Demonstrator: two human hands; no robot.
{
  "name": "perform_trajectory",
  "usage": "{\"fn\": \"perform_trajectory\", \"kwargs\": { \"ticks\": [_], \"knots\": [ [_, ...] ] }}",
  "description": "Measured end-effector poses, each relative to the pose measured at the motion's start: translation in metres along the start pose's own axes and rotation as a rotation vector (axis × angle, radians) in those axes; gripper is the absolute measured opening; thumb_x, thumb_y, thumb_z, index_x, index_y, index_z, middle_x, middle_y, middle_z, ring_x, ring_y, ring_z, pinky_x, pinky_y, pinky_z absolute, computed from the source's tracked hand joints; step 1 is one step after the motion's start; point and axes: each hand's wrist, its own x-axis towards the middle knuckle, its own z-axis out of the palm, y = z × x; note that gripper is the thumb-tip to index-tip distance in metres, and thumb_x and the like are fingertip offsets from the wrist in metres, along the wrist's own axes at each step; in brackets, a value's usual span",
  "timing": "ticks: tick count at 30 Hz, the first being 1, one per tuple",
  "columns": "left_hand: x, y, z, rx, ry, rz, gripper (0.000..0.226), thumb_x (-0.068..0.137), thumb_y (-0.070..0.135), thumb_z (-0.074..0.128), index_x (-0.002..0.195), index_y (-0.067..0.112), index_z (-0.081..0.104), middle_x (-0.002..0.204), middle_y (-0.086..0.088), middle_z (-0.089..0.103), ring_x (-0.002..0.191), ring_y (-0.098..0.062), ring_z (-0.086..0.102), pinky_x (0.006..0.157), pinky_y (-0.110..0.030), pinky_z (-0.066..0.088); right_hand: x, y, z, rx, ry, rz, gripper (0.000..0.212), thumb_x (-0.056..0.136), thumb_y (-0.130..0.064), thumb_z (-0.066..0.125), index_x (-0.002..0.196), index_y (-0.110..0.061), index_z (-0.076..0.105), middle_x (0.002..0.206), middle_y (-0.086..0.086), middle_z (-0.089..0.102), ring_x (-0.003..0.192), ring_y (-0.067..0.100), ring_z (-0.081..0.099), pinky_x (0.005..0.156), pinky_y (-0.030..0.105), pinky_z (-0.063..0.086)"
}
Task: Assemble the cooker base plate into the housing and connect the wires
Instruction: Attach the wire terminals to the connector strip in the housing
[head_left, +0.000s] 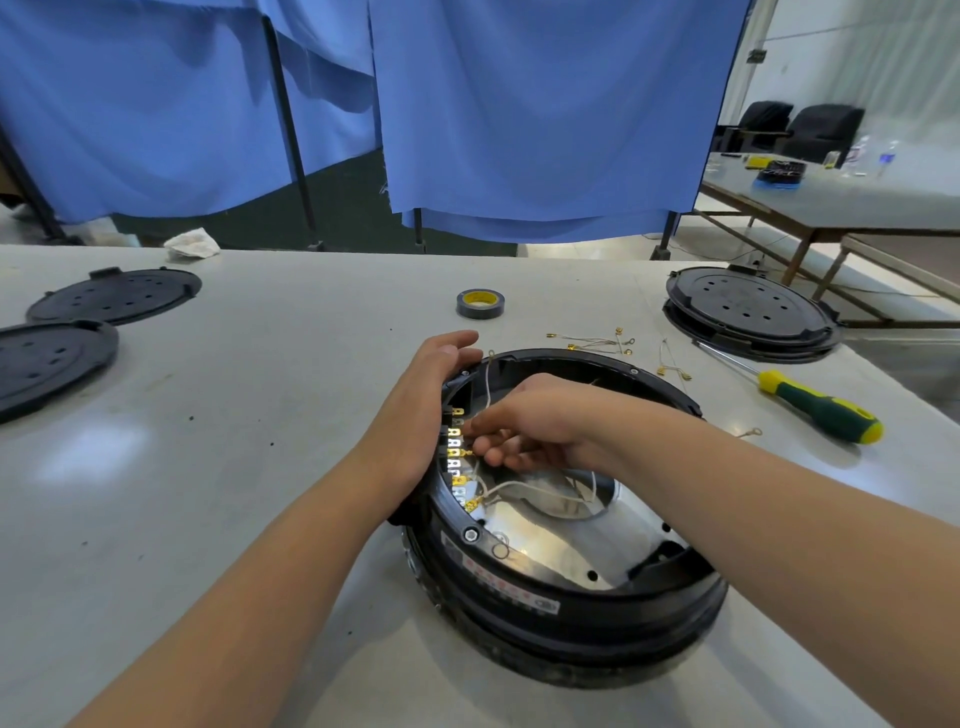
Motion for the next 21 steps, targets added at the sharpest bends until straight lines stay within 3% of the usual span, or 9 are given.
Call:
{"fn": "perform_trajectory", "kwargs": {
  "ticks": [5,9,12,15,21],
  "knots": [
    [0.001,-0.001,0.000,0.005,0.006,0.000,0.038,0.104,0.021,0.022,0.125,0.025,0.053,0.129,0.002,0.058,0.128,-0.015,0.047,0.114,-0.040,0.030,-0.003,-0.001,0.000,-0.051,0.011,-0.032,0.012,0.090,-0.015,0.065,0.084,-0.004,0.065,0.051,-0.001,0.064,0.041,0.004,0.059,0.040,0.014,0.046],
    [0.001,-0.001,0.000,-0.008,0.028,0.008,0.039,0.103,0.016,0.022,0.116,0.023,0.058,0.127,-0.001,0.060,0.124,-0.014,0.051,0.111,-0.038,0.035,-0.008,-0.003,-0.007,-0.245,0.072,-0.062,0.028,0.087,-0.028,0.069,0.089,0.000,0.070,0.045,-0.005,0.057,0.035,0.004,0.048,0.037,0.014,0.040],
    [0.001,0.000,0.000,0.001,0.035,0.017,0.040,0.103,0.015,0.023,0.112,0.022,0.061,0.125,0.000,0.061,0.122,-0.013,0.053,0.108,-0.033,0.038,-0.014,-0.004,-0.008,-0.350,0.020,-0.051,0.024,0.085,-0.031,0.070,0.079,-0.008,0.071,0.044,-0.007,0.049,0.035,0.004,0.039,0.036,0.014,0.034],
    [0.000,0.000,0.000,-0.003,0.041,0.009,0.040,0.102,0.016,0.024,0.108,0.024,0.063,0.123,0.001,0.063,0.119,-0.013,0.055,0.109,-0.036,0.039,-0.017,-0.003,-0.007,-0.344,-0.059,-0.027,0.019,0.085,-0.025,0.071,0.076,-0.010,0.065,0.047,-0.005,0.046,0.035,0.004,0.035,0.036,0.014,0.031],
    [-0.001,0.001,0.000,0.007,0.035,0.004,0.041,0.102,0.019,0.024,0.102,0.028,0.064,0.119,0.001,0.065,0.117,-0.015,0.057,0.108,-0.041,0.040,-0.013,-0.001,-0.007,-0.334,-0.057,-0.011,0.020,0.087,-0.019,0.067,0.068,-0.013,0.061,0.044,-0.006,0.045,0.034,0.005,0.035,0.034,0.014,0.030]
  ]
}}
